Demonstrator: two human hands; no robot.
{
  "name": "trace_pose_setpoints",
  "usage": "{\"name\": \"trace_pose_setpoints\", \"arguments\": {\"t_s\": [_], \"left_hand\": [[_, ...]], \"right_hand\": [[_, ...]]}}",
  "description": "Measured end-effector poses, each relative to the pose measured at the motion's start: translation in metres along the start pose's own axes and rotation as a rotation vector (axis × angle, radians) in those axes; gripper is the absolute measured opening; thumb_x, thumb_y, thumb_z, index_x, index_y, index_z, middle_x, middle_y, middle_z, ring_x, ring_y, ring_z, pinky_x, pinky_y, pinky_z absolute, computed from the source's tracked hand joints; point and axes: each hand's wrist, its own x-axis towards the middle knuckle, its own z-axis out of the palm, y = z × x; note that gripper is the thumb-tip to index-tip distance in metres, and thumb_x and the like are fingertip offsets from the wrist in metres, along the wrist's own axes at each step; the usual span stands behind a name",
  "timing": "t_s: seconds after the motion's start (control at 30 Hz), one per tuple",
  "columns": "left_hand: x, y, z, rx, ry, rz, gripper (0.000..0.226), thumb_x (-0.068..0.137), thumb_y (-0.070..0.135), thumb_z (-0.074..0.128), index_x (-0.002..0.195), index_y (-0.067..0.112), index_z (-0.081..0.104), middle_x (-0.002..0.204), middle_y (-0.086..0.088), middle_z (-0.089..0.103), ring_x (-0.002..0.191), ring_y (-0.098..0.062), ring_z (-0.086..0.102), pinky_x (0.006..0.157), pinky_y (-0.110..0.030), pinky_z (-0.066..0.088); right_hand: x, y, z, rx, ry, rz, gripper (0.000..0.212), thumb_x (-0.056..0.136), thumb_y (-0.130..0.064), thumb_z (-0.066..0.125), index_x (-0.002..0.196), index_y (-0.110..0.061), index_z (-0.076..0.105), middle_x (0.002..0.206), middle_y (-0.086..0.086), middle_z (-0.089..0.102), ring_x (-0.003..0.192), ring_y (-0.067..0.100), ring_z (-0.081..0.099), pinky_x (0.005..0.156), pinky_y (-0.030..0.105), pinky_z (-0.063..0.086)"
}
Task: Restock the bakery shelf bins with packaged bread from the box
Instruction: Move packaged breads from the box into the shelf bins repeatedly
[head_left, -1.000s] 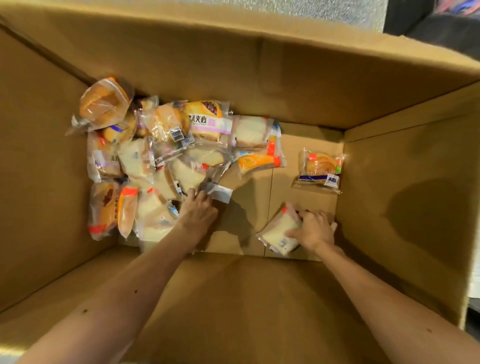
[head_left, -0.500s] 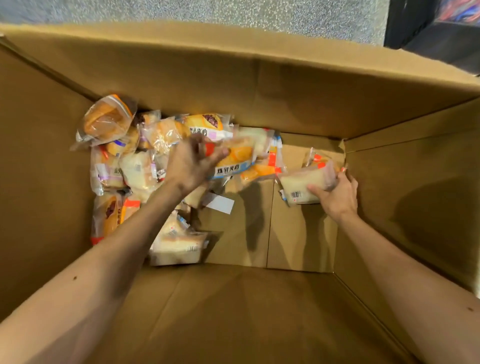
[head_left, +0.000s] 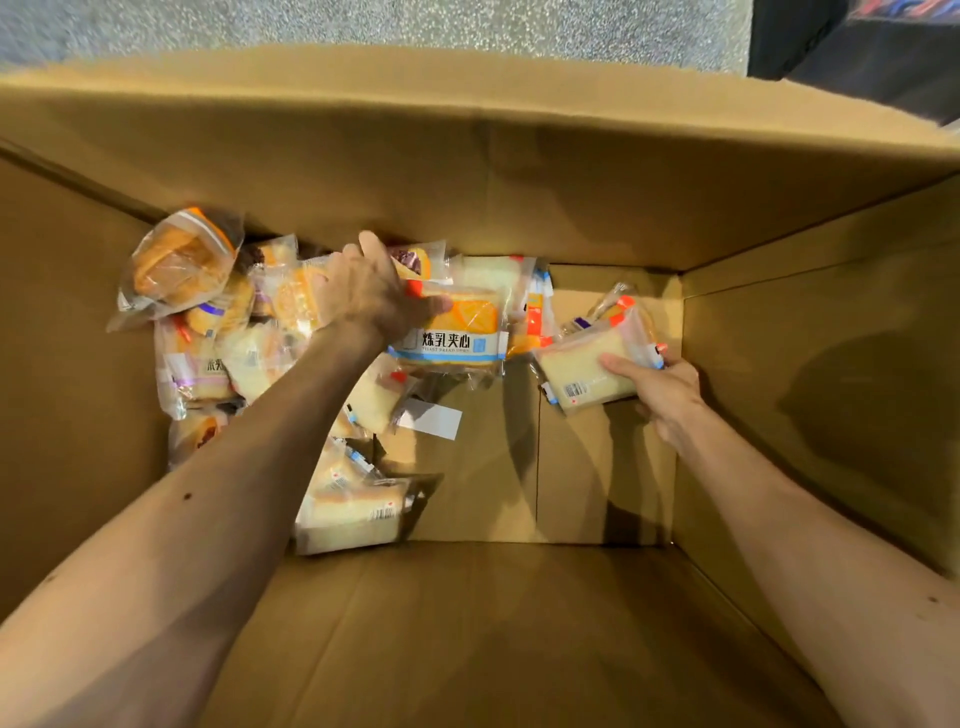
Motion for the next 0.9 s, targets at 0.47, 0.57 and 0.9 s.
{"name": "trace_pose_setpoints", "arguments": {"t_s": [0.47,0.57,0.9], "left_hand": [[-0.048,-0.011,0.012,0.942,0.037,0.614,0.065,0.089,0.066,0.048,0.128,0.013,0.043,0.120,-0.005,0.063,0.118,-0.027,0.057,0.120,-0.055,0.006],[-0.057,-0.008,0.011,0.934,-0.035,0.596,0.059,0.091,0.062,0.052,0.127,0.017,0.046,0.126,-0.006,0.059,0.116,-0.025,0.057,0.109,-0.046,0.030],[-0.091,-0.020,-0.023,0.231,-0.291,0.377,0.047,0.079,0.064,0.065,0.091,0.020,0.057,0.096,-0.002,0.068,0.089,-0.022,0.063,0.078,-0.035,0.051]], "right_hand": [[-0.009,-0.020,0.009,0.229,-0.200,-0.044,0.039,0.080,-0.014,0.081,0.105,-0.021,0.052,0.105,-0.001,0.065,0.097,0.014,0.063,0.083,0.033,0.056],[-0.011,-0.018,0.013,0.254,-0.217,-0.103,0.047,0.078,-0.012,0.083,0.108,-0.025,0.050,0.111,-0.002,0.065,0.103,0.016,0.065,0.089,0.037,0.057],[-0.073,0.002,-0.030,0.223,-0.222,-0.121,0.061,0.075,-0.011,0.085,0.125,-0.024,0.052,0.119,0.002,0.066,0.102,0.019,0.067,0.079,0.040,0.061]]}}
